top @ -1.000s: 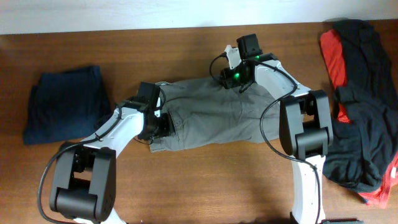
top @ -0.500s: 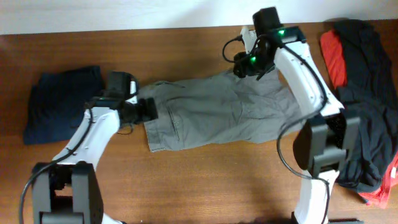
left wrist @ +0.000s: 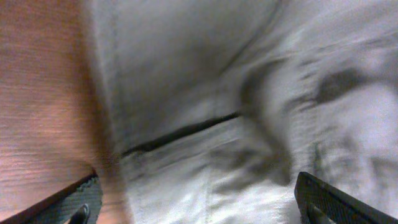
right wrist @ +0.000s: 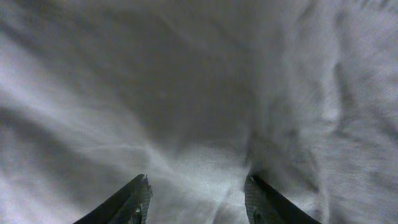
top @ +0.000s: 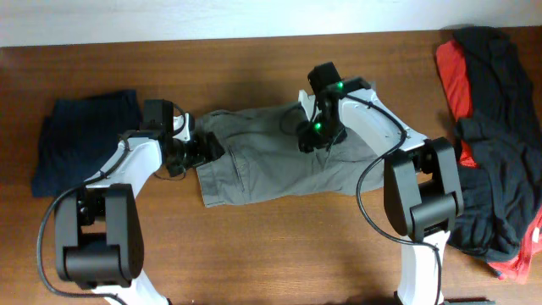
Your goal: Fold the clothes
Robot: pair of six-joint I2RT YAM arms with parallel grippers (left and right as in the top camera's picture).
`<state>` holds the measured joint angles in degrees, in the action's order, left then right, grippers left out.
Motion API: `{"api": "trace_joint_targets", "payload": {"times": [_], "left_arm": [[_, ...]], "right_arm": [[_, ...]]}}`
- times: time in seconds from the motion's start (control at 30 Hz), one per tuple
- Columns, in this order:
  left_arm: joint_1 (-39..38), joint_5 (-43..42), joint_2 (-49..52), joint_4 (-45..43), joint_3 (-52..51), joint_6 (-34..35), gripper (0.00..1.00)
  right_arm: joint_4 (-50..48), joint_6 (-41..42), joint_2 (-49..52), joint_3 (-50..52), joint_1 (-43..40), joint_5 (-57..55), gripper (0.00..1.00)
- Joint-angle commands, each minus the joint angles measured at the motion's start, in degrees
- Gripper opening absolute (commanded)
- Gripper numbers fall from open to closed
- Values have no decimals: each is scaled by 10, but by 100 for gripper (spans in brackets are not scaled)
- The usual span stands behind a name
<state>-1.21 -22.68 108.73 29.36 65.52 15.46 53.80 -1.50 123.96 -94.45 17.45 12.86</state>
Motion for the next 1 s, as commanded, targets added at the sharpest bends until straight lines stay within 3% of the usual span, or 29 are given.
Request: {"api": "trace_joint_targets", "payload": {"times": [0.0,0.07,0.17,0.33,0.57,0.67,0.97], "left_arm": [[-1,-68,59,2,-7,-10,97],[-1,-85,66,2,-7,-14,91],[-1,-95,68,2,-7,-23,68],[-1,-90,68,12,-7,-23,52],[-1,12,68,60,-7,-23,53],[-1,72,68,106,-7,-23,70],[-3,52,68,141,-15,-16,73]], "right_arm": [[-14,5,2,42,-2,-5,54],[-25,5,2,61,-2,-5,54],[-31,5,2,77,-2,-5,54],[-33,5,2,80,-2,-5,54],[-33,5,2,80,-2,-5,54],[-33,5,2,80,-2,-5,54],[-35,5,2,80,-2,-5,54]]}}
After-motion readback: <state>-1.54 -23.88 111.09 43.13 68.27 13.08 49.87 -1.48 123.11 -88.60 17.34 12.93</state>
